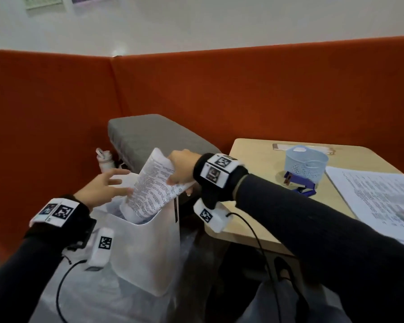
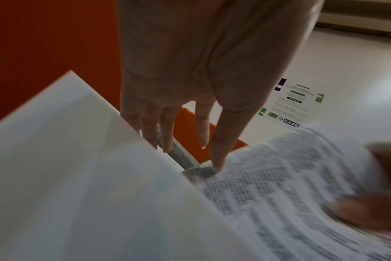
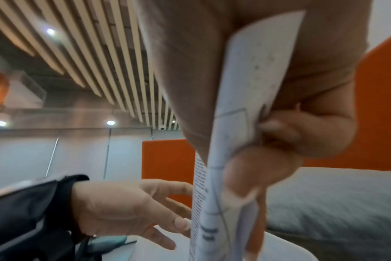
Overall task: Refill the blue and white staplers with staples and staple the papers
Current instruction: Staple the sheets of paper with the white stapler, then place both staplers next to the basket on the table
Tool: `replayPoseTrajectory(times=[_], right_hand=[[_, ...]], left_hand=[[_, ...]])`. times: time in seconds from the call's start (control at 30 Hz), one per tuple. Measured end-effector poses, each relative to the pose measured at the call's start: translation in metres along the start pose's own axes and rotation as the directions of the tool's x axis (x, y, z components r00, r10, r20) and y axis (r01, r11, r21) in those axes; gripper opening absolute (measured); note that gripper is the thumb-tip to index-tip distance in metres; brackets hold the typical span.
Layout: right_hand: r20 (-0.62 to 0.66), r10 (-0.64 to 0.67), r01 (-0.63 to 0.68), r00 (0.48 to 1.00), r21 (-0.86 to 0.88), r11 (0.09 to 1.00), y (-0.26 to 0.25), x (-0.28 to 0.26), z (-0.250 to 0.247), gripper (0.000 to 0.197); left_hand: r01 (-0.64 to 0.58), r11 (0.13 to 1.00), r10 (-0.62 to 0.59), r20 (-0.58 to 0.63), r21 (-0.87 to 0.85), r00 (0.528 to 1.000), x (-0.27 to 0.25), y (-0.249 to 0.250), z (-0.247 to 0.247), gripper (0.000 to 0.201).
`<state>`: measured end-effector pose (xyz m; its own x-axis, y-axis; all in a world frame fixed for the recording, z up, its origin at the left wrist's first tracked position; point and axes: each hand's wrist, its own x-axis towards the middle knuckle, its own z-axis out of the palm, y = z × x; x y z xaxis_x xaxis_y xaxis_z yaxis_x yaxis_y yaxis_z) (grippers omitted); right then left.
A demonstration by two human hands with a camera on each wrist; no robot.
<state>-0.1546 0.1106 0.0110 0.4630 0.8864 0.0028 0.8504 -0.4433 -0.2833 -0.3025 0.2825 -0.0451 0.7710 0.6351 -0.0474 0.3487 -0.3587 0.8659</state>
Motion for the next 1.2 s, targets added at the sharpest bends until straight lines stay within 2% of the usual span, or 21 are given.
replayPoseTrajectory(times=[0.07, 0.13, 0.2, 0.27, 0.33, 0.43, 0.53, 0.57, 0.63, 0.7, 0.77, 0.8, 0.83, 0.9, 0.93, 1.03, 1.1, 1.2], right_hand=[[0.014, -0.002, 0.003, 1.0, -0.098, 0.995, -0.013, 0.021, 0.008, 0.024], [0.067, 0.011, 0.002, 0.998, -0.184, 0.983, -0.02, 0.048, 0.021, 0.043], [0.079, 0.025, -0.005, 0.997, -0.245, 0.97, -0.019, 0.074, 0.035, 0.045], [0.101, 0.016, 0.006, 0.995, -0.21, 0.978, -0.018, 0.085, 0.043, 0.043], [0.083, 0.031, -0.018, 0.996, -0.152, 0.988, -0.02, 0.076, 0.041, 0.05], [0.021, 0.063, -0.062, 0.998, -0.025, 0.998, -0.013, 0.061, 0.032, 0.053], [0.042, 0.074, -0.081, 0.996, 0.181, 0.98, -0.008, 0.043, 0.025, 0.048], [0.026, 0.05, -0.055, 0.998, 0.23, 0.972, -0.008, 0.04, 0.026, 0.045], [-0.022, -0.013, 0.017, 1.0, 0.231, 0.973, -0.008, 0.037, 0.031, 0.031], [-0.064, -0.054, 0.064, 0.996, 0.164, 0.984, -0.009, 0.037, 0.042, 0.024], [-0.075, -0.089, 0.097, 0.993, 0.112, 0.989, -0.011, 0.041, 0.053, 0.033], [-0.048, -0.11, 0.113, 0.993, 0.067, 0.991, -0.012, 0.044, 0.06, 0.039], [0.007, -0.124, 0.124, 0.992, 0.023, 0.992, -0.015, 0.044, 0.067, 0.041], [0.085, -0.145, 0.148, 0.986, -0.036, 0.988, -0.018, 0.045, 0.077, 0.037], [0.086, -0.133, 0.136, 0.987, -0.031, 0.99, -0.019, 0.045, 0.079, 0.034], [-0.014, -0.074, 0.074, 0.997, -0.005, 0.997, -0.02, 0.044, 0.072, 0.028], [-0.022, -0.063, 0.064, 0.998, 0.021, 0.998, -0.016, 0.044, 0.067, 0.022], [-0.035, -0.114, 0.116, 0.993, 0.071, 0.991, -0.008, 0.037, 0.059, 0.017]], left_hand=[[-0.027, 0.999, 0.026, 0.035, 0.024, 0.999, 0.004, 0.002, 0.007, 0.057], [-0.055, 0.998, 0.054, 0.053, 0.029, 0.997, 0.009, 0.005, 0.013, 0.058], [-0.099, 0.994, 0.097, 0.046, 0.045, 0.994, 0.012, 0.007, 0.017, 0.058], [-0.117, 0.99, 0.115, 0.036, 0.076, 0.993, 0.016, 0.007, 0.019, 0.056], [-0.119, 0.984, 0.114, 0.048, 0.13, 0.992, 0.018, 0.005, 0.02, 0.051], [-0.115, 0.972, 0.103, 0.071, 0.206, 0.992, 0.022, -0.005, 0.018, 0.035], [0.004, 0.953, -0.018, 0.041, 0.304, 0.999, 0.029, -0.017, 0.011, 0.013], [0.047, 0.937, -0.054, 0.01, 0.346, 0.999, 0.033, -0.022, 0.007, 0.013], [0.071, 0.909, -0.057, -0.046, 0.412, 0.997, 0.041, -0.029, 0.0, 0.026], [0.021, 0.901, 0.035, -0.12, 0.434, 0.992, 0.043, -0.03, 0.0, 0.047], [-0.047, 0.908, 0.116, -0.142, 0.417, 0.983, 0.042, -0.03, 0.001, 0.052], [-0.05, 0.903, 0.095, -0.085, 0.427, 0.992, 0.04, -0.029, 0.002, 0.049], [-0.048, 0.894, 0.041, 0.027, 0.445, 0.999, 0.039, -0.028, 0.004, 0.044], [-0.028, 0.809, -0.155, 0.259, 0.587, 0.954, 0.038, -0.028, 0.006, 0.037], [-0.038, 0.763, -0.2, 0.291, 0.645, 0.936, 0.037, -0.028, 0.006, 0.036], [-0.042, 0.748, -0.158, 0.238, 0.663, 0.958, 0.042, -0.03, 0.005, 0.034], [-0.049, 0.744, -0.151, 0.239, 0.666, 0.959, 0.043, -0.028, 0.006, 0.032], [0.004, 0.757, -0.229, 0.258, 0.654, 0.939, 0.035, -0.017, 0.015, 0.025]])
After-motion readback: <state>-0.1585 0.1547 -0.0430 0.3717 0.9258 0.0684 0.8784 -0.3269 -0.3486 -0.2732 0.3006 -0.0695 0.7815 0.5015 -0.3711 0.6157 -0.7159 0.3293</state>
